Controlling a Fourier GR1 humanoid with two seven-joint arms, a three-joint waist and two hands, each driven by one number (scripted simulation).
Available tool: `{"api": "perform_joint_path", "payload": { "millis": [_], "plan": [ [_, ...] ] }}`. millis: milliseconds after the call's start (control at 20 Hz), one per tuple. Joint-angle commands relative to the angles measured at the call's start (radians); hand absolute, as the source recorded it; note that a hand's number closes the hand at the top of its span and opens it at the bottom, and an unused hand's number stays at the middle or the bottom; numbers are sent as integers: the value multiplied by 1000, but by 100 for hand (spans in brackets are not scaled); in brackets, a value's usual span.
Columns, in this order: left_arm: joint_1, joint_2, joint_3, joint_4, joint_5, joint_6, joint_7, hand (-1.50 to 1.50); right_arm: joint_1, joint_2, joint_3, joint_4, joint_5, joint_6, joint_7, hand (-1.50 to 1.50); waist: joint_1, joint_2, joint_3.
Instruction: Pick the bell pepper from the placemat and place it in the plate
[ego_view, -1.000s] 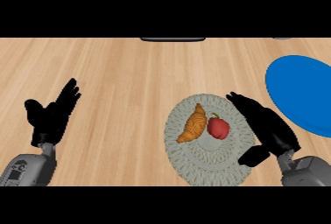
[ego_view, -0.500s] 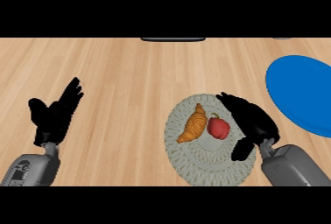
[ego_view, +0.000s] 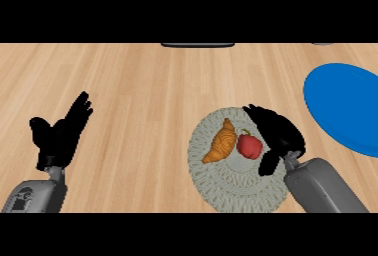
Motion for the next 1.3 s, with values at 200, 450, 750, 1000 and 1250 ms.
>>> {"api": "perform_joint_path", "payload": {
  "millis": [200,450,750,1000,1250],
  "plan": [
    [-37,-32,26,23,-40,0,16,0,-60,71,-31,144,105,46,-45,-150,-1,0,0],
    [-26,-14,25,-82,-23,-17,100,0,-120,100,-8,187,86,142,-98,150,7,0,0],
    [29,-32,38,-40,-38,-50,21,0,-22,104,-10,232,164,-4,-223,150,2,0,0],
    [13,-62,30,-39,-58,-15,33,0,59,122,3,78,125,28,-255,150,-4,-2,0],
    [-8,-52,31,-28,-62,-25,50,0,119,-5,-84,-42,-22,66,-511,150,-10,-1,0]
  ]
}}
